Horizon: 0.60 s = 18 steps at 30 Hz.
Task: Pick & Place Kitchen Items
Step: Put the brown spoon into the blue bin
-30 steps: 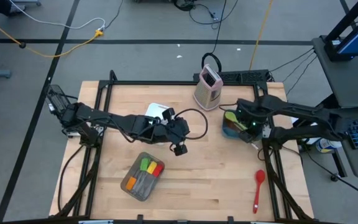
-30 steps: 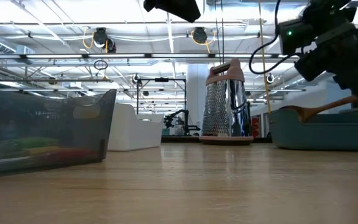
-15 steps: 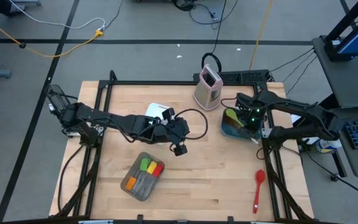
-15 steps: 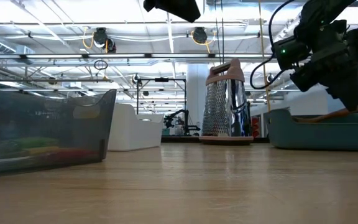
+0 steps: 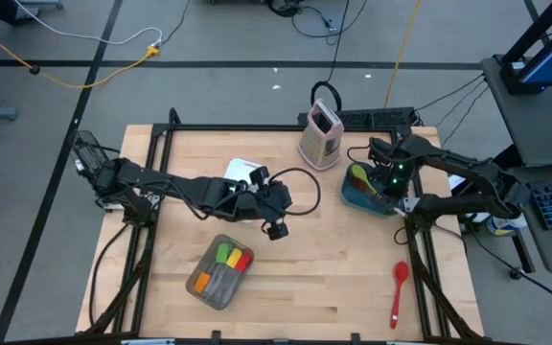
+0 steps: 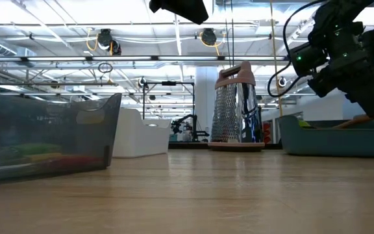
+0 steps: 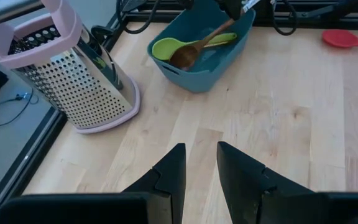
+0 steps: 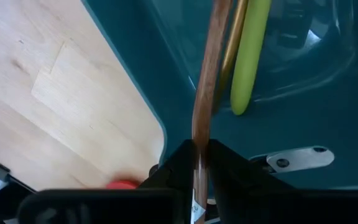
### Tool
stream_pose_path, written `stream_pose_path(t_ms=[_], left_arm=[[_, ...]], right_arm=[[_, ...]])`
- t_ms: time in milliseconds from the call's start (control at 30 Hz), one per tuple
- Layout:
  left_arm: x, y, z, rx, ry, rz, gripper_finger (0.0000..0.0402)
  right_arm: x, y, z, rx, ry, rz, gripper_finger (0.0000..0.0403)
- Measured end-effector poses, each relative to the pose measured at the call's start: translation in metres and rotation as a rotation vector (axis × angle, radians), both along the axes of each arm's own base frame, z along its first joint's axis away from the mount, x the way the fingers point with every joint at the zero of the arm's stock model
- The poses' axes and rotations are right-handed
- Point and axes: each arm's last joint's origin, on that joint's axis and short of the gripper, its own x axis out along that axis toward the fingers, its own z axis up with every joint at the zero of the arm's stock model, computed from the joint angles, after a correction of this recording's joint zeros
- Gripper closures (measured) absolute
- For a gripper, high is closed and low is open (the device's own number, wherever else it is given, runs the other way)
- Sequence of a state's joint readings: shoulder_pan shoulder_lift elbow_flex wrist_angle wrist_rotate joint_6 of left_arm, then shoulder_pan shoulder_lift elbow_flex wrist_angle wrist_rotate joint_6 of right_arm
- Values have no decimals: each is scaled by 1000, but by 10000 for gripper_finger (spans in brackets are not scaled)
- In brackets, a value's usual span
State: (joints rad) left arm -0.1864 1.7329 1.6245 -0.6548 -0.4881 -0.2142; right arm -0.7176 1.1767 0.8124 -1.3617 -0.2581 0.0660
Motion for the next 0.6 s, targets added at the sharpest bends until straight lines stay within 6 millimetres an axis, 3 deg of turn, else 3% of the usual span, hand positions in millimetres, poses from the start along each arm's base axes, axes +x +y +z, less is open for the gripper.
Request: stream_pose_path(t_ms=[200, 367, 600], left_arm=[[0, 0, 0, -1, 0, 1, 305], [0, 0, 0, -1, 0, 1, 305], [0, 0, 0, -2, 0, 2, 304]], right_arm=[[-2, -2, 0, -37, 38, -11, 354], [-5, -5, 0, -154, 156, -19, 325], [-6, -5, 0, -169, 171, -14, 280]])
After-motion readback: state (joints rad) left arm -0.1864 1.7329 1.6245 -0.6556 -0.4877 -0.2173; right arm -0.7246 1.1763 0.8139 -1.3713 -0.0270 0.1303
